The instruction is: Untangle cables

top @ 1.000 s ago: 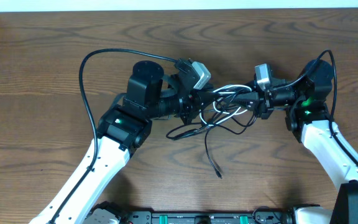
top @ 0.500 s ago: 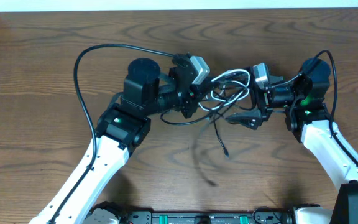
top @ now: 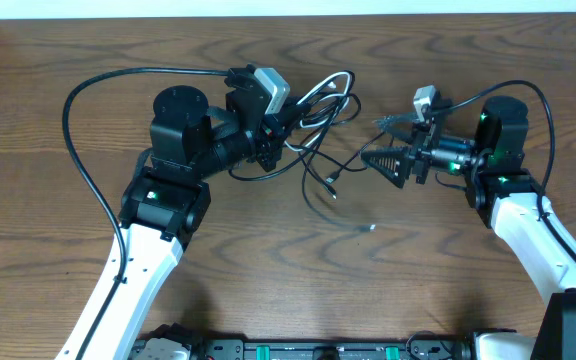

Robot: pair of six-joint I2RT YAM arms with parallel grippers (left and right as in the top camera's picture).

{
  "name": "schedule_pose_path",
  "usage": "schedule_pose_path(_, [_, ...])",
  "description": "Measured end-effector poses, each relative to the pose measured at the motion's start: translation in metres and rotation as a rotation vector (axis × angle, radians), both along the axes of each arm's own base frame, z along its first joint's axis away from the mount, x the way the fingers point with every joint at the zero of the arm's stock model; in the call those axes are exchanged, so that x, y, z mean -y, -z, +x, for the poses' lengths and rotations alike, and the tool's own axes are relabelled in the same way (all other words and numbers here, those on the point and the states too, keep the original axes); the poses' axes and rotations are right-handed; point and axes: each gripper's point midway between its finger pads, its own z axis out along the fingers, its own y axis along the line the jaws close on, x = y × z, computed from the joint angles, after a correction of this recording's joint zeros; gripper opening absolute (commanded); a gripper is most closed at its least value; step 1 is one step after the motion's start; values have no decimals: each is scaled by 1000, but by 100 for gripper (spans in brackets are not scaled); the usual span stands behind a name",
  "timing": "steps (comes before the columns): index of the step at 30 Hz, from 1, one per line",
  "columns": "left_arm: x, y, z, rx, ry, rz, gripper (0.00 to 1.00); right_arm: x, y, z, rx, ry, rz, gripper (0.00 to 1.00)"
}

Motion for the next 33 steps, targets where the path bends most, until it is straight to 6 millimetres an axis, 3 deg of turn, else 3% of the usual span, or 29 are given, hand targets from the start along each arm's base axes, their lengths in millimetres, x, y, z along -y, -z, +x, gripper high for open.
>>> schedule_pose_path(5, [1,2,-2,-13,8,2,8,3,1,8,-63,59,11,72])
schedule_pose_path(9, [6,1,-10,-19,66,-12,8,3,-14,14,-81,81,69,63])
schedule_pose_path(16, [17,-3,-30,-13,197,-37,8,-2,-68,13,13,28,208,59])
schedule_pose_path(20, [18,-4,-33,-7,217,-37,8,-4,-83,6,44,-15,237,58])
schedule_pose_path(23, [19,-4,-34,-5,227,-38,8,-6,-87,0,47,-45,244,42])
schedule_pose_path(25, [19,-4,-35,-6,230,-39,8,-6,-87,-1,40,-52,247,22])
schedule_pose_path(26, [19,-4,-35,-6,232,-39,8,-6,-87,-1,37,-54,247,1])
schedule_pose_path(33, [30,-6,-47,-8,287,-46,8,-11,-90,-5,49,-76,250,1])
